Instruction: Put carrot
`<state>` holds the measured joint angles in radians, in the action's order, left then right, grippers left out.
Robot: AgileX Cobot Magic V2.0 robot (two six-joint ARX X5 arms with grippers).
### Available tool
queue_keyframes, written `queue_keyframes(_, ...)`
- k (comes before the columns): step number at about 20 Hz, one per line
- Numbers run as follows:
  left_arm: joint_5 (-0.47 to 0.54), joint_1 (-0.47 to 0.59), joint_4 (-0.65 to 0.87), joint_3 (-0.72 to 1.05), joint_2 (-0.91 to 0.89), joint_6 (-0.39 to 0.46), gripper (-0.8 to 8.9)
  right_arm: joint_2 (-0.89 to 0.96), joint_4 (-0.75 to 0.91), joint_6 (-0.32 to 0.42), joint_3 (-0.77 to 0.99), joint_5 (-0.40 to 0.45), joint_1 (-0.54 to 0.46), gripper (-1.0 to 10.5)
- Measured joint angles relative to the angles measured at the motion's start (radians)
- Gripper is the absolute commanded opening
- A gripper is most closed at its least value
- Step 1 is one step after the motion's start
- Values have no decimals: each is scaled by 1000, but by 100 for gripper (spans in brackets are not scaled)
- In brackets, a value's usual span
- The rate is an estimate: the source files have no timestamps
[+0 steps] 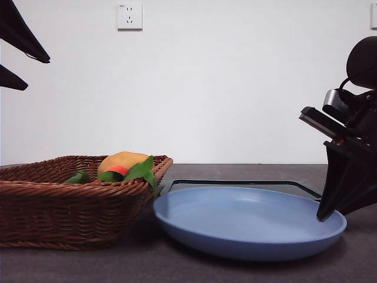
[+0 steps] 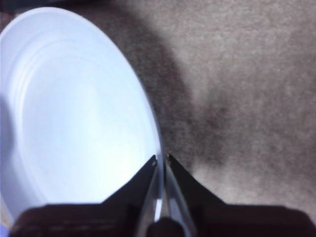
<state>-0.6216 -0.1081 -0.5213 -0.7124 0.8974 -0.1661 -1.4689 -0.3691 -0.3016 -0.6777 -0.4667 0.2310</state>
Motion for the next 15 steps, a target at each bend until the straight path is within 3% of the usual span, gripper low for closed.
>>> queue_keyframes(5, -7, -29, 0, 0, 0, -25, 337, 33, -53, -1, 0, 15, -15, 3)
queue_keyframes(9, -2, -112, 11, 0, 27, -159, 337, 192, -156, 13, 0, 95, -46, 3)
queue_keyframes(15, 84, -232, 22, -7, 270, -304, 337, 407, -274, 52, 0, 138, -59, 3)
